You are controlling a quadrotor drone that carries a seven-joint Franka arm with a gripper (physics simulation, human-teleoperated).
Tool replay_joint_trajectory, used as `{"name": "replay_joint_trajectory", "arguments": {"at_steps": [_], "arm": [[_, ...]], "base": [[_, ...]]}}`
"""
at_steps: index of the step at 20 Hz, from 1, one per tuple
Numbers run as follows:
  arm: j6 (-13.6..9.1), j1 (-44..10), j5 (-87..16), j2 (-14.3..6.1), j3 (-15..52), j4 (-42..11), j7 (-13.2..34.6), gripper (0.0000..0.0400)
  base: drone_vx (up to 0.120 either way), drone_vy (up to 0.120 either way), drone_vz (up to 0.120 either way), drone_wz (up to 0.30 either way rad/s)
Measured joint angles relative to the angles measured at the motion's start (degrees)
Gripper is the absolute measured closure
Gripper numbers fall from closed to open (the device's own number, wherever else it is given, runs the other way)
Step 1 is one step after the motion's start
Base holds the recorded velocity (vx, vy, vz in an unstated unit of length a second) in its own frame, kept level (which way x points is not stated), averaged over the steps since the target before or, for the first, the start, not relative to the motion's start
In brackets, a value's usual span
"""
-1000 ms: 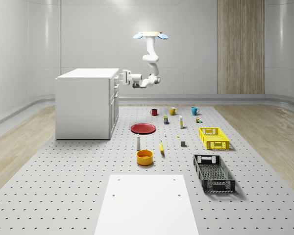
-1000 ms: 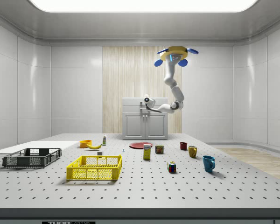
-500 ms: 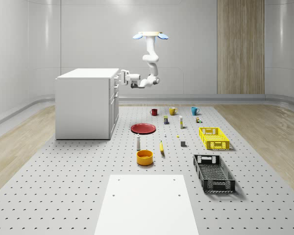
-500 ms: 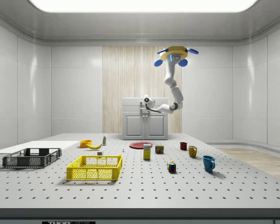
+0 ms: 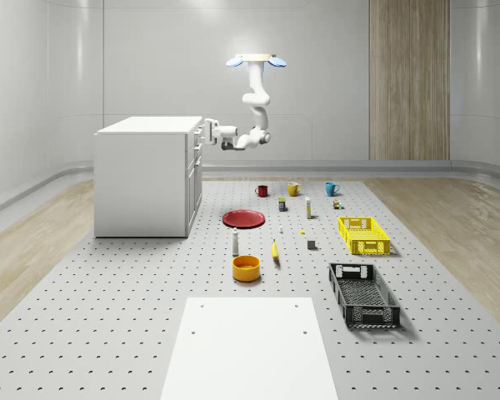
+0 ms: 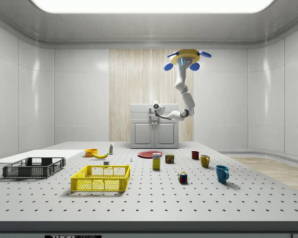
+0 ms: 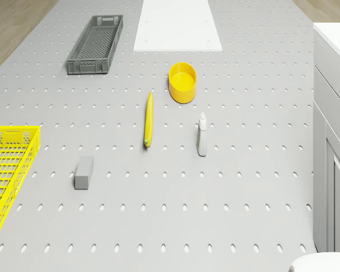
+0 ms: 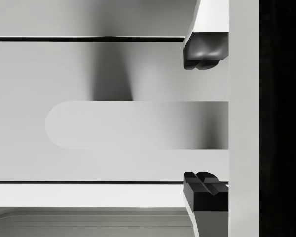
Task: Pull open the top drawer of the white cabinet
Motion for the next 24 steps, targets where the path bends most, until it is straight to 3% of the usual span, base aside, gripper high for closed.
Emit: {"name": "replay_joint_trajectory", "arguments": {"at_steps": [24], "arm": [[-1.69,-4.21,1.1,-0.19,3.47,-0.45,-0.05,0.0095]], "base": [[0.0,0.0,0.0,0.0]]}}
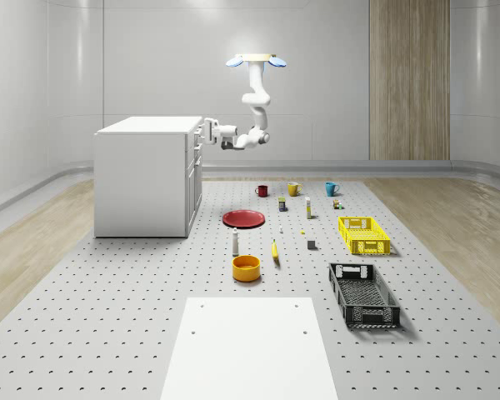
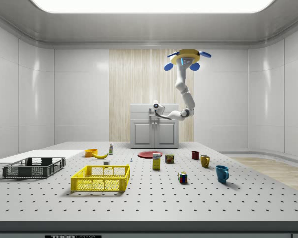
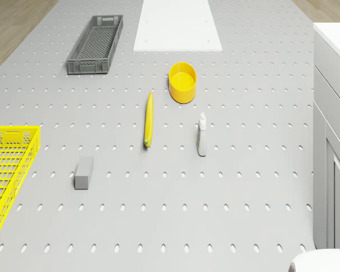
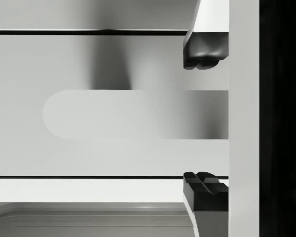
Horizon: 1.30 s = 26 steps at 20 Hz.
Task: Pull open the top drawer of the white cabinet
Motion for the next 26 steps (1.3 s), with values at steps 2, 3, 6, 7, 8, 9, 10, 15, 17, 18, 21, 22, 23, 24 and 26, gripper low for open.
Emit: {"name": "replay_joint_trajectory", "arguments": {"at_steps": [2,3,6,7,8,9,10,15,17,18,21,22,23,24,26], "arm": [[-0.1,-0.28,0.03,-0.04,0.22,0.0,0.07,0.0095],[-0.15,-0.42,0.05,-0.06,0.33,0.0,0.09,0.0095],[-0.27,-0.81,0.04,-0.15,0.64,0.07,0.29,0.0095],[-0.31,-0.94,0.04,-0.17,0.74,0.09,0.35,0.0095],[-0.35,-1.06,0.04,-0.2,0.84,0.1,0.4,0.0095],[-0.39,-1.19,0.05,-0.22,0.94,0.11,0.44,0.0095],[-0.43,-1.31,0.06,-0.24,1.03,0.12,0.48,0.0139],[-0.64,-1.87,0.12,-0.33,1.48,0.12,0.62,0.025],[-0.72,-2.08,0.15,-0.37,1.65,0.12,0.66,0.0268],[-0.75,-2.18,0.17,-0.38,1.73,0.12,0.68,0.0274],[-0.86,-2.48,0.21,-0.43,1.96,0.11,0.93,0.0283],[-0.84,-2.66,0.08,-0.44,2.11,0.1,0.47,0.0279],[-0.93,-2.37,0.03,0.1,1.9,-0.09,-0.97,0.0223],[-1.03,-2.06,-1.66,0.23,1.27,0.13,1.29,0.0185],[-1.17,-2.18,-2.15,-0.48,1.02,0.09,2.65,0.0228]], "base": [[0.0,0.0,0.0,0.0],[0.0,0.0,0.0,0.0],[0.0,0.0,0.0,0.0],[0.0,0.0,0.0,0.0],[0.0,0.0,0.0,0.0],[0.0,0.0,0.0,0.0],[0.0,0.0,0.0,0.0],[0.0,0.0,0.0,0.0],[0.0,0.0,0.0,0.0],[0.0,0.0,0.0,0.0],[0.0,0.0,0.0,0.0],[0.0,0.0,0.0,0.0],[0.0,0.0,0.0,0.0],[0.0,0.0,0.0,0.0],[0.0,0.0,0.0,0.0]]}}
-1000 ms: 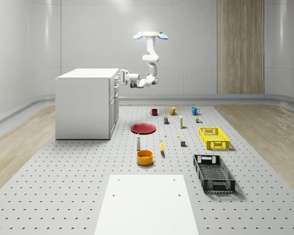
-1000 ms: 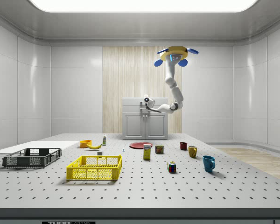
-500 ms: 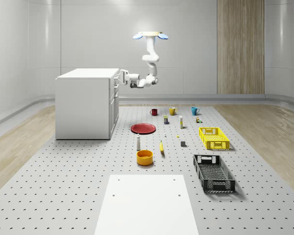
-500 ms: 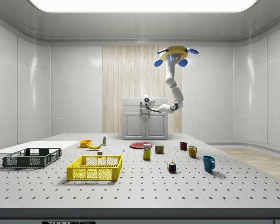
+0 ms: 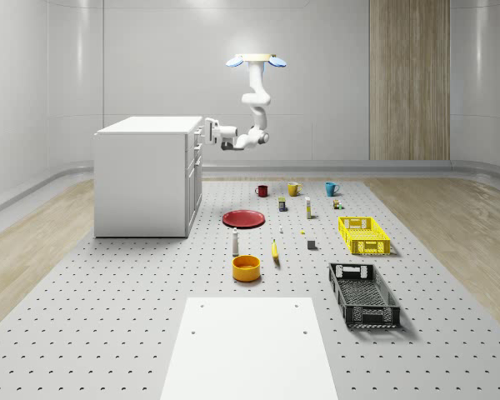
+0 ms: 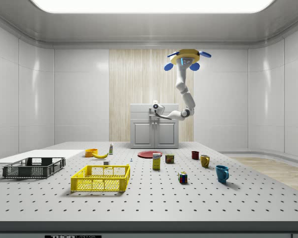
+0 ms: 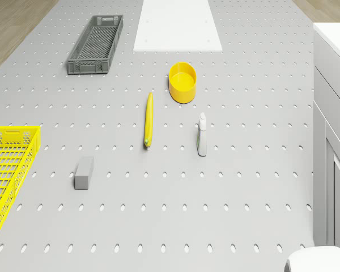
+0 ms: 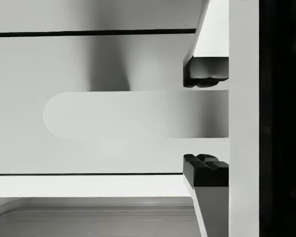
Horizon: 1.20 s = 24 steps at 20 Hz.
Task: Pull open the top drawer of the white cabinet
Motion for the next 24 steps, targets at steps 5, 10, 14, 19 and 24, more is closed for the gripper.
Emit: {"name": "replay_joint_trajectory", "arguments": {"at_steps": [5,10,14,19,24], "arm": [[-0.65,-0.43,0.76,-0.98,-0.13,-0.93,-0.73,0.0276],[-1.7,-0.94,0.29,-2.24,-0.74,-2.1,-0.57,0.028],[-2.39,-1.44,-0.06,-3.0,-0.99,-2.75,0.44,0.0282],[-3.59,-1.91,-1.0,-4.29,-1.9,-3.96,0.14,0.0281],[-5.08,-2.45,-2.32,-5.9,-3.23,-5.44,1.6,0.028]], "base": [[0.0,0.0,0.0,0.0],[0.0,0.0,0.0,0.0],[0.0,0.0,0.0,0.0],[0.0,0.0,0.0,0.0],[0.0,0.0,0.0,0.0]]}}
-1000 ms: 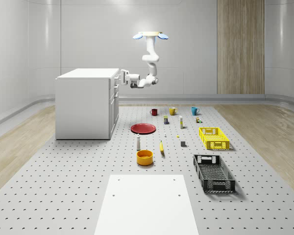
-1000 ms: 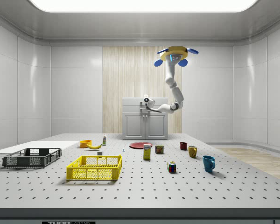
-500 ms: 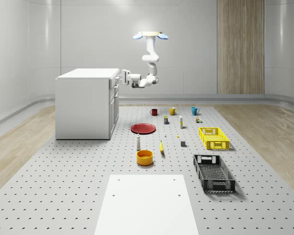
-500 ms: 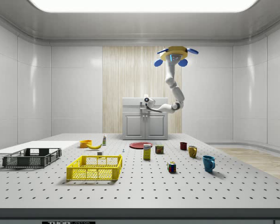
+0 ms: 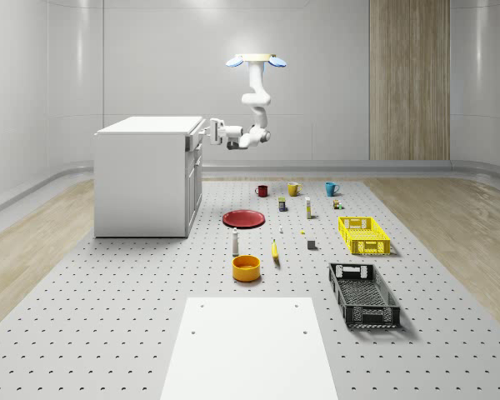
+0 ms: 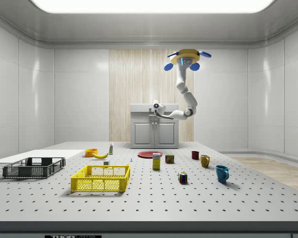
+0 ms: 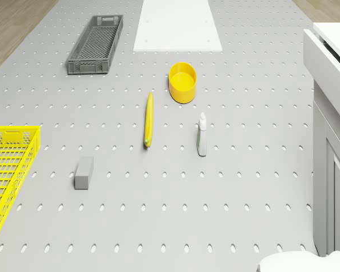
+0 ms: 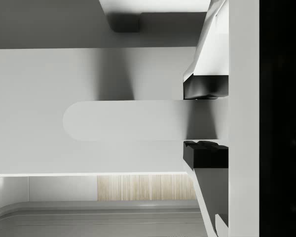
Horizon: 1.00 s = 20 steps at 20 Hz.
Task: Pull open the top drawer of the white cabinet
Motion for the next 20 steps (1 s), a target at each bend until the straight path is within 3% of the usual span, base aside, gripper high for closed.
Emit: {"name": "replay_joint_trajectory", "arguments": {"at_steps": [1,2,3,4,7,9,10,11,14,20], "arm": [[-0.28,-0.04,-0.26,-0.26,-0.31,-0.29,-0.66,0.0275],[-0.69,0.29,-0.87,0.19,-1.0,-0.94,-4.41,0.0199],[-0.34,1.18,-5.97,0.36,-2.62,-0.71,-0.9,0.0101],[-0.26,2.69,-9.76,0.27,-5.15,-0.29,-2.3,0.0102],[-0.18,3.75,-8.2,-1.06,-6.46,-1.23,-1.13,0.018],[-0.45,3.75,-7.4,-1.84,-6.81,-1.84,-0.42,0.021],[-0.73,3.78,-7.3,-2.04,-7.18,-2.36,-1.09,0.0188],[-0.83,3.57,-7.9,-3.01,-7.36,-2.32,1.79,0.0207],[-2.09,3.03,-8.0,-4.48,-8.51,-3.59,1.95,0.0254],[-3.86,2.33,-8.61,-6.16,-10.29,-5.26,1.63,0.0286]], "base": [[0.0,0.0,0.0,0.0],[0.0,0.0,0.0,0.0],[0.0,0.0,0.0,0.0],[0.0,0.0,0.0,0.0],[0.0,0.0,0.0,0.0],[0.0,0.0,0.0,0.0],[0.0,0.0,0.0,0.0],[0.0,0.0,0.0,0.0],[0.0,0.0,0.0,0.0],[0.0,0.08,0.0,0.0]]}}
